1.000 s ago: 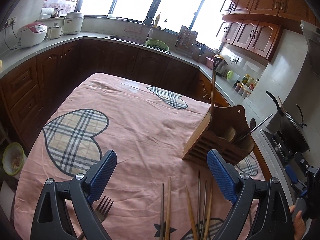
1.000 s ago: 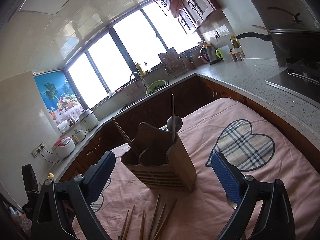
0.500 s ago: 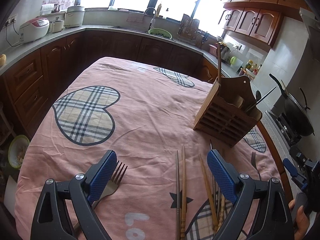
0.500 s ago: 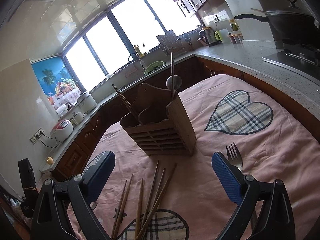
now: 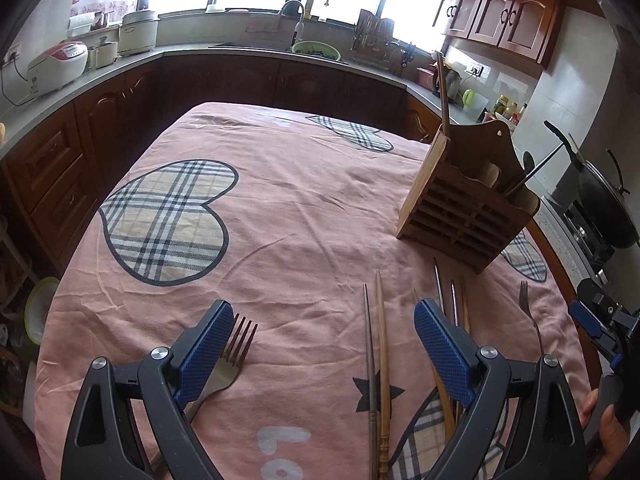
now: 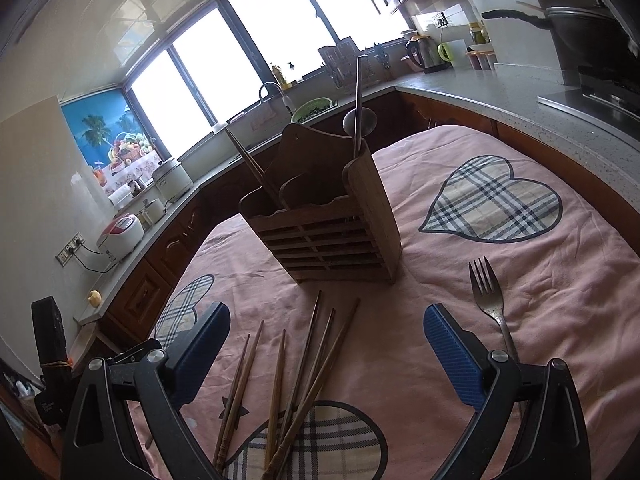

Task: Organize utensils
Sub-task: 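Grasp a wooden chopstick with the left tool while the right tool grasps another chopstick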

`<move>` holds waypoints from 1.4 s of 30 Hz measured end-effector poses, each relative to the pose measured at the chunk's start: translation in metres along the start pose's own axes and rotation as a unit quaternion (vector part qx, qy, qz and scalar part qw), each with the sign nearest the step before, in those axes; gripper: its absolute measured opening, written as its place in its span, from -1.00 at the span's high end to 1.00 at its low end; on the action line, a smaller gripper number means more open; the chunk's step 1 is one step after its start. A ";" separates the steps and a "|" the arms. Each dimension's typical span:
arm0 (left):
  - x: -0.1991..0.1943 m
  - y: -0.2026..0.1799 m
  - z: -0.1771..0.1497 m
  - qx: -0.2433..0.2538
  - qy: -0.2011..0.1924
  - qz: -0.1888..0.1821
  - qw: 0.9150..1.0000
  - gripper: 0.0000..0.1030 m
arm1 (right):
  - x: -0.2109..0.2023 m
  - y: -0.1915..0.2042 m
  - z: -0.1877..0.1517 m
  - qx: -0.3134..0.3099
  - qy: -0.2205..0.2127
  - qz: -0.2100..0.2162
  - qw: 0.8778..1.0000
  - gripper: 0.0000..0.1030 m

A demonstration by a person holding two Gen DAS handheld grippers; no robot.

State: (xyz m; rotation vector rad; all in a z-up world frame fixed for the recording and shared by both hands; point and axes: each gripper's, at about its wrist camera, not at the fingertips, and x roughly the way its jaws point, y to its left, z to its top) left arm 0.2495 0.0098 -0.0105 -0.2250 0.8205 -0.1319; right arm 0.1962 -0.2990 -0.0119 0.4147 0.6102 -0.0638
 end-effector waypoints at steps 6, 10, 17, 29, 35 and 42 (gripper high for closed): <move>0.019 -0.007 0.003 0.013 0.016 0.000 1.000 -0.79 | 0.012 -0.001 -0.001 -0.002 0.012 -0.005 1.000 -0.91; 0.032 -0.010 0.008 0.017 0.022 0.001 1.000 -0.77 | 0.023 -0.001 0.000 -0.007 0.024 -0.009 1.000 -0.91; 0.058 -0.020 0.019 0.034 0.030 -0.001 0.999 -0.75 | 0.045 -0.004 0.005 -0.013 0.040 -0.018 0.999 -0.84; 0.114 -0.049 0.030 0.093 0.071 -0.006 0.993 -0.42 | 0.105 0.005 0.009 -0.041 0.110 -0.038 0.992 0.00; 0.146 -0.059 0.031 0.115 0.098 -0.001 0.989 -0.19 | 0.131 -0.001 0.001 -0.047 0.145 -0.059 0.987 0.30; 0.166 -0.068 0.027 0.144 0.099 0.019 0.984 0.52 | 0.145 -0.004 -0.001 -0.059 0.155 -0.076 0.983 0.71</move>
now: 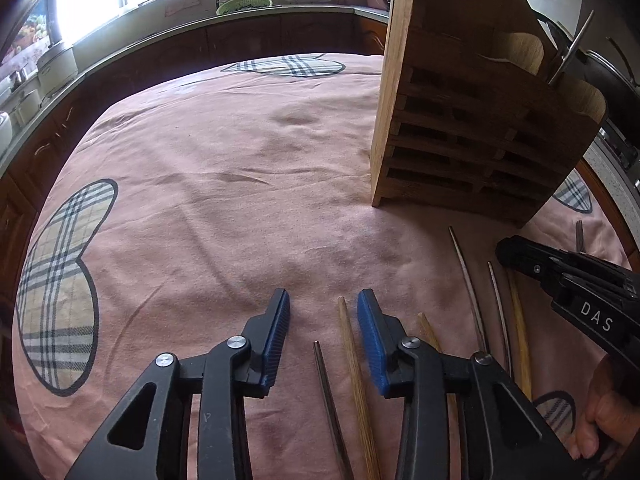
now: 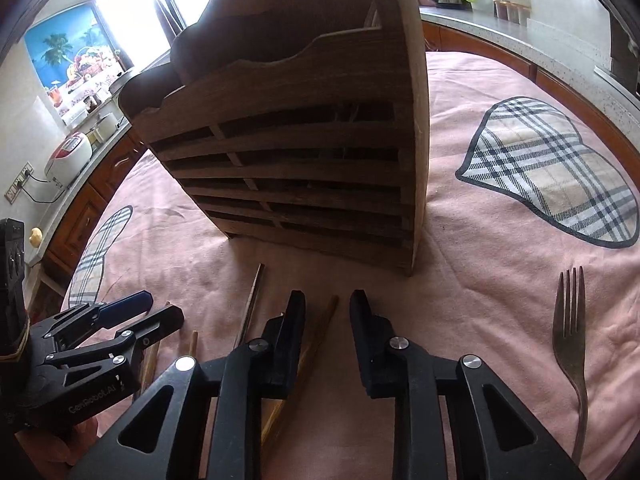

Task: Organize utensils
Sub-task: 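Grasp a wooden chopstick with the left tool while the right tool grasps another chopstick, then lift both held chopsticks and carry them over the wooden holder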

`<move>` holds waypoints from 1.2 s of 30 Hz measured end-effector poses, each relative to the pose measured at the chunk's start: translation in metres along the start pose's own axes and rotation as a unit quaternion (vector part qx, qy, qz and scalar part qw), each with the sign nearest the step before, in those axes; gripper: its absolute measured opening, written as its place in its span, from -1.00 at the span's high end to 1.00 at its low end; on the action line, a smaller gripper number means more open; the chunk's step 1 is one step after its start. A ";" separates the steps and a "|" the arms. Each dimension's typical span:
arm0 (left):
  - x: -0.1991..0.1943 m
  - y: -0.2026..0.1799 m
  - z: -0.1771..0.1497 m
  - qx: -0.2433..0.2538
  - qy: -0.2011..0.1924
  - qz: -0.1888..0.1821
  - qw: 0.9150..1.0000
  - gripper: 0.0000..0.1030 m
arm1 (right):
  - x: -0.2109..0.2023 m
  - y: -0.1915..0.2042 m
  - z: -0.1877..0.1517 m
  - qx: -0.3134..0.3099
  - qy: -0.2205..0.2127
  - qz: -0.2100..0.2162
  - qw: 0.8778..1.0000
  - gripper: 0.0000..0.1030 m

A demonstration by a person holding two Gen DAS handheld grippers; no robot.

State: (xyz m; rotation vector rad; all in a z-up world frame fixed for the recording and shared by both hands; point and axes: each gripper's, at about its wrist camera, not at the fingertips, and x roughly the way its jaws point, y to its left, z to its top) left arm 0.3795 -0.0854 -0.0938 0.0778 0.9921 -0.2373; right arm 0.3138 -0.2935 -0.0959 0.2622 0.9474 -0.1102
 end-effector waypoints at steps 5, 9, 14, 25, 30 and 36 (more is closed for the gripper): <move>-0.001 0.001 0.000 -0.004 0.002 -0.018 1.000 0.89 | 0.000 -0.003 0.000 -0.006 -0.003 -0.003 1.000 0.87; -0.022 0.010 0.000 -0.020 -0.015 -0.029 0.999 0.90 | -0.009 -0.005 0.000 0.000 -0.011 0.012 1.000 0.92; -0.056 0.022 -0.002 -0.046 -0.041 -0.052 0.997 0.91 | -0.033 -0.005 0.000 0.001 -0.034 0.028 0.999 0.92; -0.136 0.039 -0.032 -0.077 -0.093 -0.080 0.989 0.93 | -0.087 0.003 -0.001 0.007 -0.080 0.059 0.995 1.00; -0.175 0.047 -0.047 -0.083 -0.117 -0.081 0.986 0.93 | -0.109 0.014 -0.002 -0.001 -0.100 0.067 0.993 1.00; -0.204 0.053 -0.063 -0.091 -0.131 -0.083 0.984 0.93 | -0.082 0.014 -0.004 0.003 -0.059 0.052 0.997 0.78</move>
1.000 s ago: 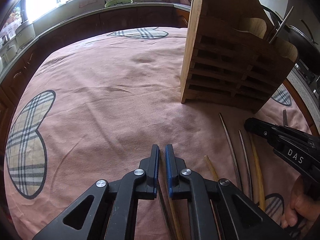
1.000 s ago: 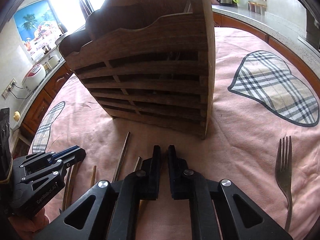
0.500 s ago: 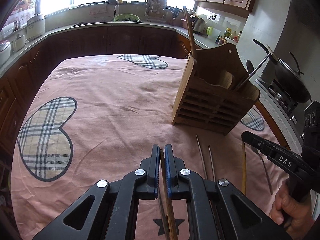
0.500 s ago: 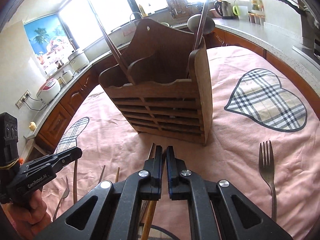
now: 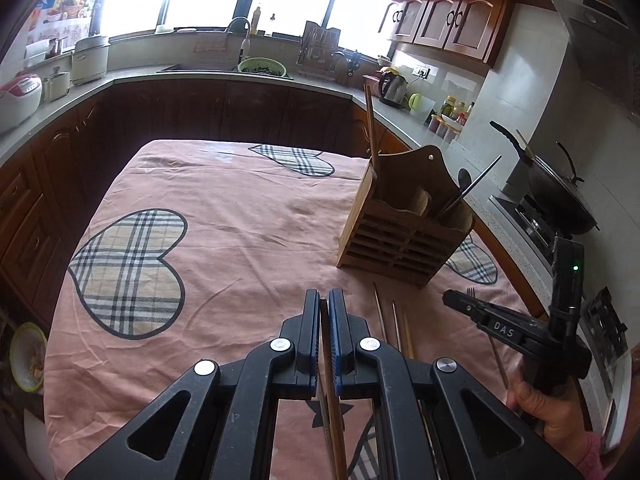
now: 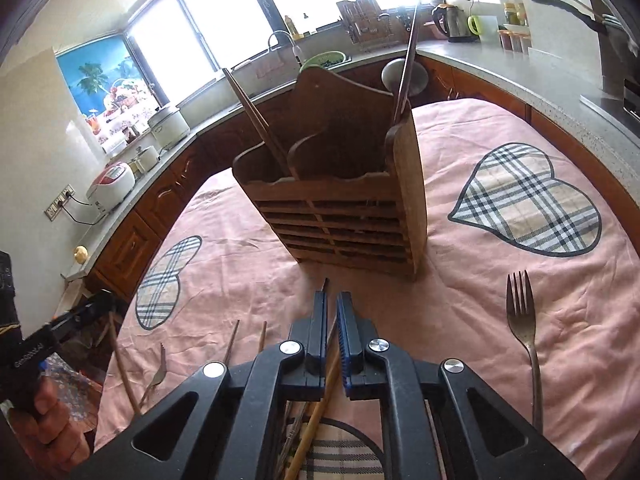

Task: Organize utensils
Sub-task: 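Lift both held chopsticks and carry them over the wooden holder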

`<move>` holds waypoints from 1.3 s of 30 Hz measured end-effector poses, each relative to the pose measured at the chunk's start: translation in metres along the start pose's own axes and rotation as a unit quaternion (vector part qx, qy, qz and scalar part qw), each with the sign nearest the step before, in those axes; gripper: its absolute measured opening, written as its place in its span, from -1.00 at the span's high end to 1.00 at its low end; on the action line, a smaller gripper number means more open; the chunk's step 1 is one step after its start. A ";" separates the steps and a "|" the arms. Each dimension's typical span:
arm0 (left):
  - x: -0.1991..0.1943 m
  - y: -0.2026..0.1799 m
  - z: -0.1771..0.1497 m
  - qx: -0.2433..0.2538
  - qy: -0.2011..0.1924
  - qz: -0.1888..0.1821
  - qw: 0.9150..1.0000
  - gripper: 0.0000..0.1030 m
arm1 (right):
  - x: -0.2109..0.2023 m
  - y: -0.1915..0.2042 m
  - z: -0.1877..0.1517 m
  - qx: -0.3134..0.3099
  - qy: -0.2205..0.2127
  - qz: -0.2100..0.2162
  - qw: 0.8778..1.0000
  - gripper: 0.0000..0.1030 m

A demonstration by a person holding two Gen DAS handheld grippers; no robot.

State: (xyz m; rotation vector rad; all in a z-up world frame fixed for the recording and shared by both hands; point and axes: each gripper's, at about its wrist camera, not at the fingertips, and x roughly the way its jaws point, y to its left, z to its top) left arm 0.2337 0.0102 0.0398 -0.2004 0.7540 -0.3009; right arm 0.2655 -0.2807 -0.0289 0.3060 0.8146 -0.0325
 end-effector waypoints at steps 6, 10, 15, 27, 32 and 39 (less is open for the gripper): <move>-0.010 0.008 -0.002 -0.008 -0.001 0.001 1.000 0.93 | 0.053 -0.004 -0.014 0.000 0.051 -0.029 0.998 0.54; -0.012 0.012 0.000 -0.014 -0.001 0.000 1.000 0.93 | 0.074 -0.003 -0.017 -0.007 0.069 -0.045 0.997 0.52; -0.010 0.012 0.003 -0.016 -0.003 -0.001 1.000 0.93 | 0.083 -0.002 -0.017 -0.027 0.067 -0.064 0.995 0.61; -0.031 0.001 0.006 -0.008 -0.029 -0.013 0.999 0.94 | 0.018 0.006 -0.005 -0.017 0.010 -0.001 1.000 0.92; -0.052 -0.005 0.003 -0.002 -0.048 -0.022 0.999 0.94 | -0.033 0.014 0.008 -0.016 -0.042 0.026 0.999 0.92; -0.077 -0.009 0.000 0.005 -0.071 -0.032 0.997 0.94 | -0.087 0.022 0.019 -0.020 -0.098 0.050 0.994 0.92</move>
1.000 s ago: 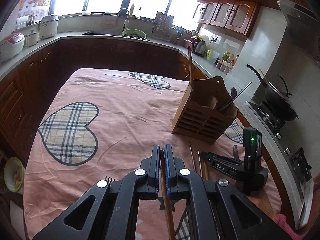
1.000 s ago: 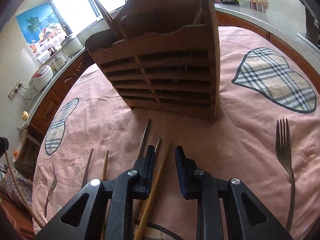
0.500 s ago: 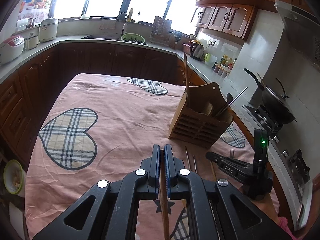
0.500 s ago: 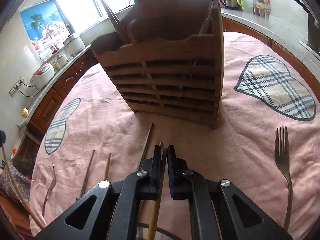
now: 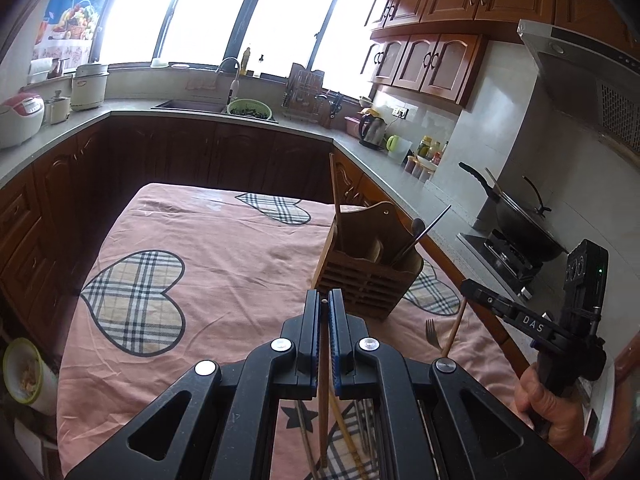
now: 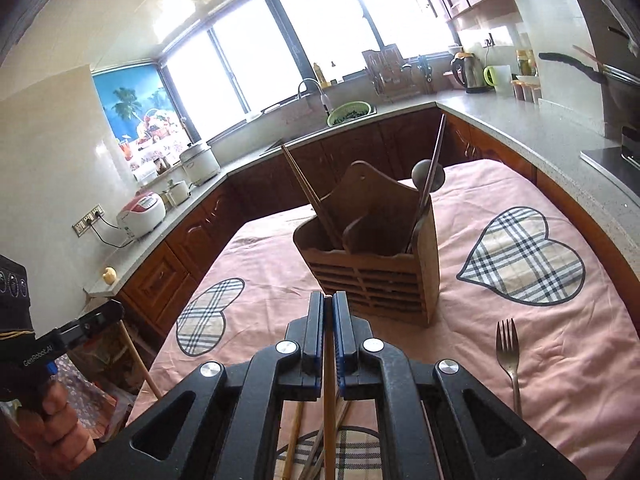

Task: Organize utensils
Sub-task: 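Lift both held chopsticks and carry them over the wooden holder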

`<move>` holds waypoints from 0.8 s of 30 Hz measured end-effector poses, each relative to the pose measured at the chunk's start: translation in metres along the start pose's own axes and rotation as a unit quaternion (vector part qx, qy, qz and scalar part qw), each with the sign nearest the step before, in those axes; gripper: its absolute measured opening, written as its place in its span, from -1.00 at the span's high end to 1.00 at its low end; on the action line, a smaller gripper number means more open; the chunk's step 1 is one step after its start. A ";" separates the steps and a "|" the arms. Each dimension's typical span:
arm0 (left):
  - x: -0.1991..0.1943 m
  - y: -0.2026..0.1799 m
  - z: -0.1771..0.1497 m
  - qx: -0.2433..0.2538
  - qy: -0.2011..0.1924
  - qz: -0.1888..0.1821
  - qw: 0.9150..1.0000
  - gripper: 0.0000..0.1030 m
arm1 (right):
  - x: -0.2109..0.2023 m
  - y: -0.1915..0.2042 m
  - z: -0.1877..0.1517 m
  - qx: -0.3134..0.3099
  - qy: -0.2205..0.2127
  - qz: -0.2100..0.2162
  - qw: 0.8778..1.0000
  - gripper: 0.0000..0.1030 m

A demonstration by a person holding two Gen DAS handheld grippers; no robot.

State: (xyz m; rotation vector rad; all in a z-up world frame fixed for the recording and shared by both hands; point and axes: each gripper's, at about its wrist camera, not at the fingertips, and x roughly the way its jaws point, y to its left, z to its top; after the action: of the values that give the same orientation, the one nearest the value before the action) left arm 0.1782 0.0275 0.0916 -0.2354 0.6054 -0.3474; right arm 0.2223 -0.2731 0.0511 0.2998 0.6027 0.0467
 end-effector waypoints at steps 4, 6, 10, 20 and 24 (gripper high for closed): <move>-0.008 -0.002 0.001 0.002 -0.010 0.000 1.000 0.94 | -0.020 0.009 0.010 -0.014 -0.029 -0.001 0.999 0.92; -0.010 -0.002 0.001 0.002 -0.013 0.001 1.000 0.94 | -0.027 0.011 0.013 -0.018 -0.040 0.000 0.999 0.92; -0.011 -0.002 0.003 0.001 -0.016 0.002 1.000 0.94 | -0.035 0.012 0.017 -0.020 -0.054 0.000 0.998 0.92; -0.008 -0.005 0.012 0.004 -0.025 0.001 1.000 0.94 | -0.045 0.006 0.025 -0.014 -0.078 -0.003 0.997 0.92; -0.006 -0.008 0.020 0.008 -0.033 -0.001 0.999 0.94 | -0.048 0.002 0.031 -0.011 -0.089 -0.006 0.996 0.92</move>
State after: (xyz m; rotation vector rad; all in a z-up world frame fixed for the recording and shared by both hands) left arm 0.1832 0.0246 0.1132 -0.2314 0.5369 -0.3445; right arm 0.2008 -0.2855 0.1027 0.2756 0.4265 0.0155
